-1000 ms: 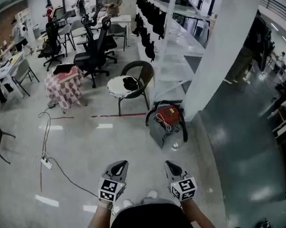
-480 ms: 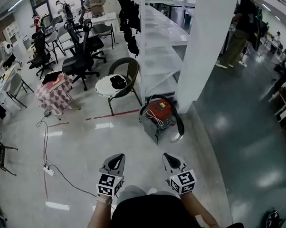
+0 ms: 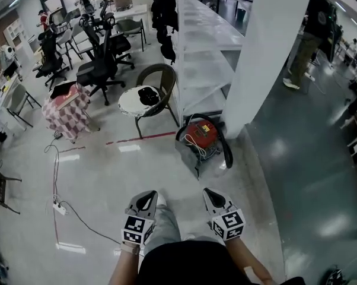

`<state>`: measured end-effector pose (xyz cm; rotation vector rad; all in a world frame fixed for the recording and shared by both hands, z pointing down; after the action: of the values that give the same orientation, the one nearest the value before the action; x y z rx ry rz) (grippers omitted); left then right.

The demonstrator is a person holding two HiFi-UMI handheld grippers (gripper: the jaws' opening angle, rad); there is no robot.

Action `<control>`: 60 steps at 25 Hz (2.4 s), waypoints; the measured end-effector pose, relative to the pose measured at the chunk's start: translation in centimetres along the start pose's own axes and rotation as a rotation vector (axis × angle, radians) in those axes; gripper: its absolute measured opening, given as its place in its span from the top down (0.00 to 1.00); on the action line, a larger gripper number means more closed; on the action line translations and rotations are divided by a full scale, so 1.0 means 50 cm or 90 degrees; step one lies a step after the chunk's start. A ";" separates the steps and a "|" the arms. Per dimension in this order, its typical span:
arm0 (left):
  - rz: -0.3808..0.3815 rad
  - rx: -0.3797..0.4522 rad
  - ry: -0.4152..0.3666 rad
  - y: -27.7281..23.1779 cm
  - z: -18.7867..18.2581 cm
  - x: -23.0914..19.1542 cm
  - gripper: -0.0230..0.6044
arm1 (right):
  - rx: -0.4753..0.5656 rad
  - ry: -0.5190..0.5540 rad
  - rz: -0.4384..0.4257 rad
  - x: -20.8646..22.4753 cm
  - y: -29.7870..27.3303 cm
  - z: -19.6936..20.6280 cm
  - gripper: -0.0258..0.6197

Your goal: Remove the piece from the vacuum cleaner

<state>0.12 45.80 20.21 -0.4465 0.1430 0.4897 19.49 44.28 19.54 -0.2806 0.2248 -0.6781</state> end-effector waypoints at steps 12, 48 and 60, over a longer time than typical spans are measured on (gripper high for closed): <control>0.008 -0.009 0.019 -0.230 -0.095 -0.296 0.94 | -0.056 0.042 -0.013 0.118 -0.372 -0.056 0.92; 0.064 -0.241 0.059 -0.767 -0.024 -0.500 0.93 | -0.298 -0.010 -0.085 0.375 -0.809 0.248 0.91; 0.088 -0.326 0.061 -0.938 0.148 -0.469 0.93 | -0.376 -0.054 -0.111 0.436 -0.878 0.481 0.86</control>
<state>2.50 2.21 50.18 -0.9659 0.1412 0.6421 17.45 1.99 54.01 -0.9009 0.3192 -0.7608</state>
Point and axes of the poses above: the fingertips, and each gripper's own axes: y backward along the fingers, x to its right, z out of its underside, the point moved 2 cm from there along y, backward along the fingers, and after that the axes turned 15 degrees about y, right-handed, at the moved point
